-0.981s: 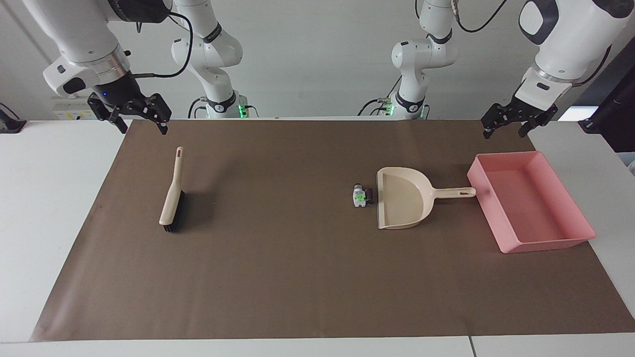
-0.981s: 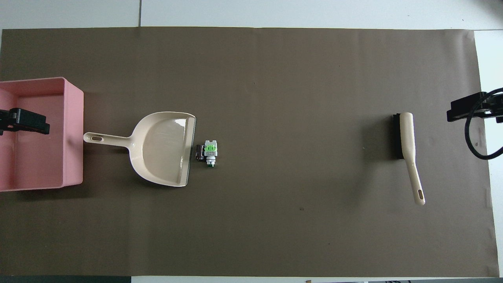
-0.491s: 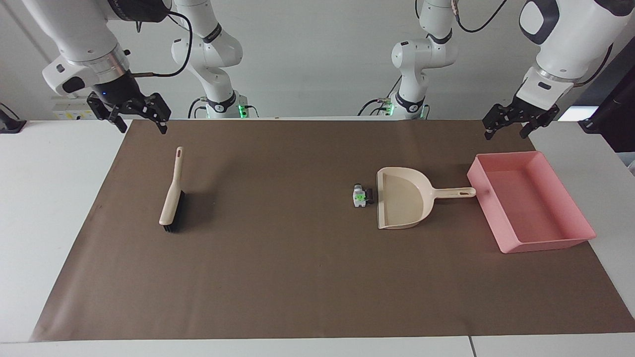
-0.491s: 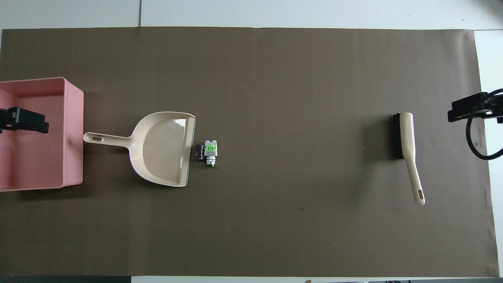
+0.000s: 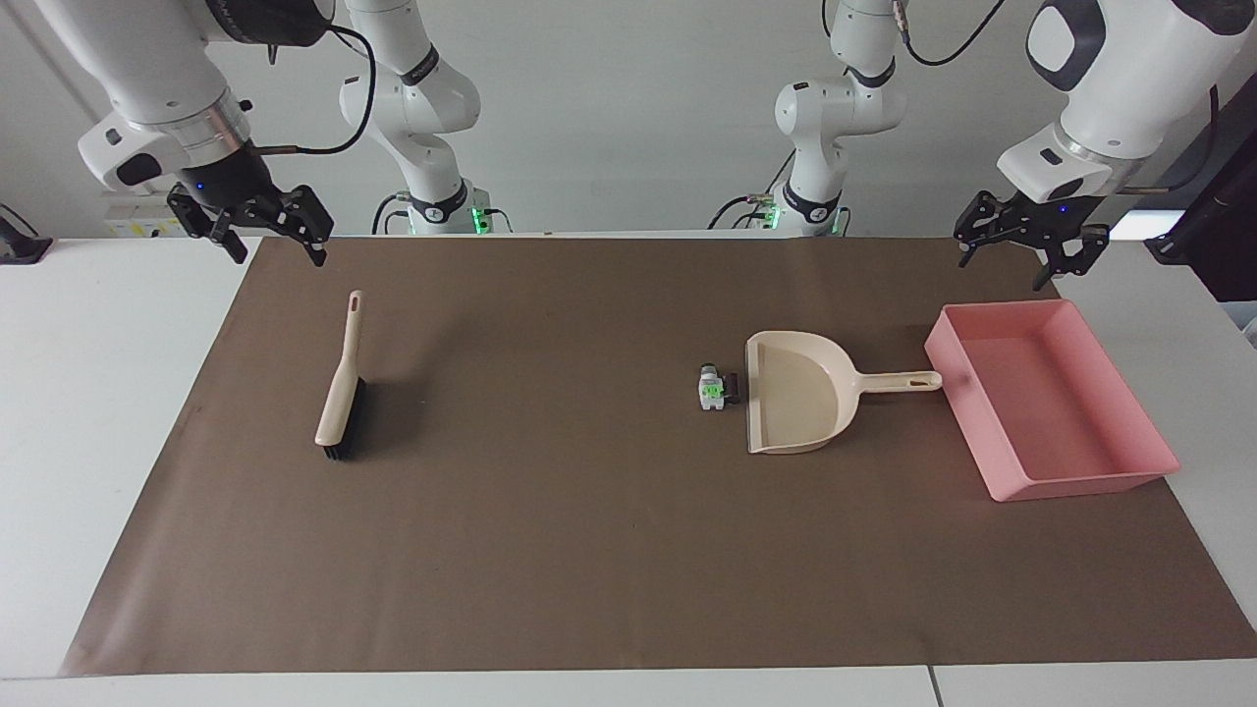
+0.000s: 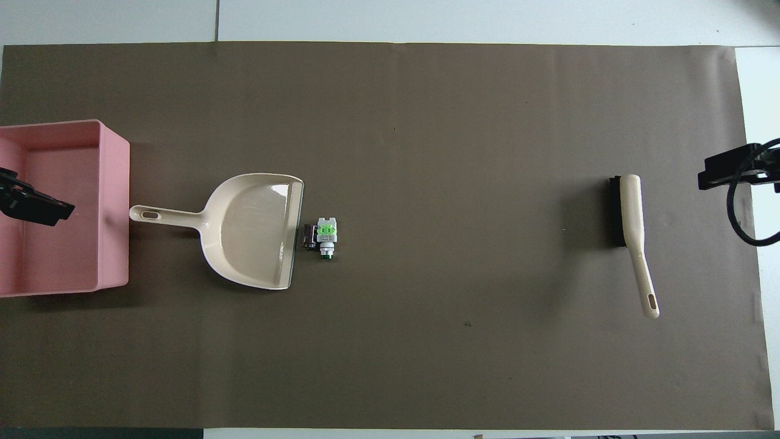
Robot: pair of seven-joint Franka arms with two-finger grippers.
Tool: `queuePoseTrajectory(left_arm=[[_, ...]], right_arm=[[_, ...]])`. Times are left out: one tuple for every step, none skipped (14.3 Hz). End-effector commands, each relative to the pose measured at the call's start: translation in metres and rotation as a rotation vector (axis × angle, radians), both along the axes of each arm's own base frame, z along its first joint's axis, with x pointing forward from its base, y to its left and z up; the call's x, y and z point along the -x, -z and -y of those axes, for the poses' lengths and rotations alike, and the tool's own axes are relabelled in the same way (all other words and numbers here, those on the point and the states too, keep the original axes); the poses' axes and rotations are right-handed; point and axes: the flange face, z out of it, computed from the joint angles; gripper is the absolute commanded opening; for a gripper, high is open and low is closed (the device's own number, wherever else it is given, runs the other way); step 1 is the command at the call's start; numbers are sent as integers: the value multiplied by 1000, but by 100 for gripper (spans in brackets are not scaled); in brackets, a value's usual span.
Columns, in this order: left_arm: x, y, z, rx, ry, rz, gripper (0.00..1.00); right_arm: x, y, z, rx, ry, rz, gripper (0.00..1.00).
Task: Clean e-waste and dump in bin
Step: 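Grasp the dustpan handle with the left gripper while the right gripper grasps the brush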
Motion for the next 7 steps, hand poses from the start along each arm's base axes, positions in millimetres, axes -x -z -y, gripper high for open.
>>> queuePoseTrajectory(left_arm=[[-9,22,13,-10,236,44,97],[-13,29,15,-15,364,56,97],[-13,38,19,-21,533,51,97],[-18,52,21,-19,618,32,97],[-20,63,22,-14,641,12,97],[-19,76,24,-9,661,-10,96],[-17,87,35,-7,726,-20,96]], right_arm=[[19,29,9,-6,-19,6,100],[29,50,8,-8,-22,14,100],[36,75,10,-12,-23,4,100],[40,94,11,-15,-48,-16,100],[41,116,14,-20,-83,-43,100],[41,136,25,-21,-75,-49,100],[45,157,32,-23,-69,-55,100]])
